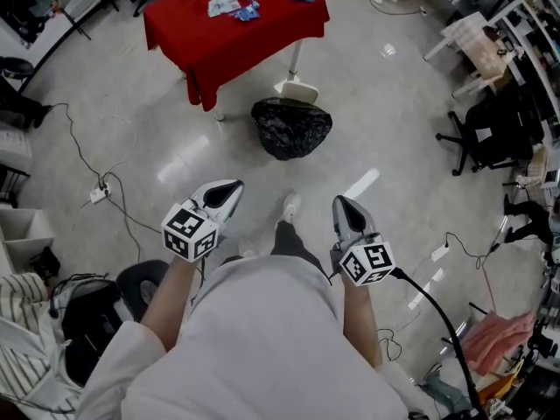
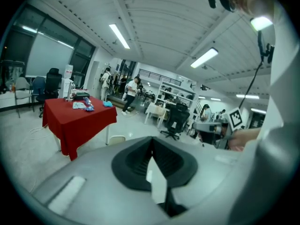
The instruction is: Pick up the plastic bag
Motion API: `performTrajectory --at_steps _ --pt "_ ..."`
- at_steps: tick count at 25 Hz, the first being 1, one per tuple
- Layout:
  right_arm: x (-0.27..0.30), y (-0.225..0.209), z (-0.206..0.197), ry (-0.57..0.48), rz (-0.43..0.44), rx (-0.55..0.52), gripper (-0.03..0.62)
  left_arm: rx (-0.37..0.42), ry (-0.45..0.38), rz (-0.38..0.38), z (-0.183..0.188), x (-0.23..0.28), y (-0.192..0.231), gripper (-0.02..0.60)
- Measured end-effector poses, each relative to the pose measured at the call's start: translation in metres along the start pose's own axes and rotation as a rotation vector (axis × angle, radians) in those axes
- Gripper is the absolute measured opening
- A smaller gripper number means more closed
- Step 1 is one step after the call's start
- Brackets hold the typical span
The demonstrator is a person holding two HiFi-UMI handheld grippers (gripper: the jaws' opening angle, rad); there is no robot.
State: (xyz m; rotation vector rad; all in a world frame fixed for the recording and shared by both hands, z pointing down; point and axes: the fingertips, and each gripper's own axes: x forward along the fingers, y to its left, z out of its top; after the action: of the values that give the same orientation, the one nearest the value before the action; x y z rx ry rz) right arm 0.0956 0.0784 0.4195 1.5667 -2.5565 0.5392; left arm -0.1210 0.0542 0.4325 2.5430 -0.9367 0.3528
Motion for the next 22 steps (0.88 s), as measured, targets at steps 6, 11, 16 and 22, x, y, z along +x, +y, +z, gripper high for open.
performTrajectory --at_steps 6,11,16,22 --pt "0.051 -0.043 0.018 0.026 0.023 -0.009 0.002 -0.017 0.014 0.037 0.022 0.041 0.038 0.003" --pt "0.083 -0.086 0.026 0.050 0.042 0.001 0.002 -0.033 0.033 0.061 0.034 0.083 0.057 0.003" --pt "0.108 -0.130 0.025 0.097 0.081 0.010 0.002 -0.040 0.057 0.103 0.043 0.125 0.069 0.003" --pt "0.139 -0.177 0.030 0.153 0.139 0.006 0.002 -0.045 0.084 0.160 0.057 0.160 0.089 0.003"
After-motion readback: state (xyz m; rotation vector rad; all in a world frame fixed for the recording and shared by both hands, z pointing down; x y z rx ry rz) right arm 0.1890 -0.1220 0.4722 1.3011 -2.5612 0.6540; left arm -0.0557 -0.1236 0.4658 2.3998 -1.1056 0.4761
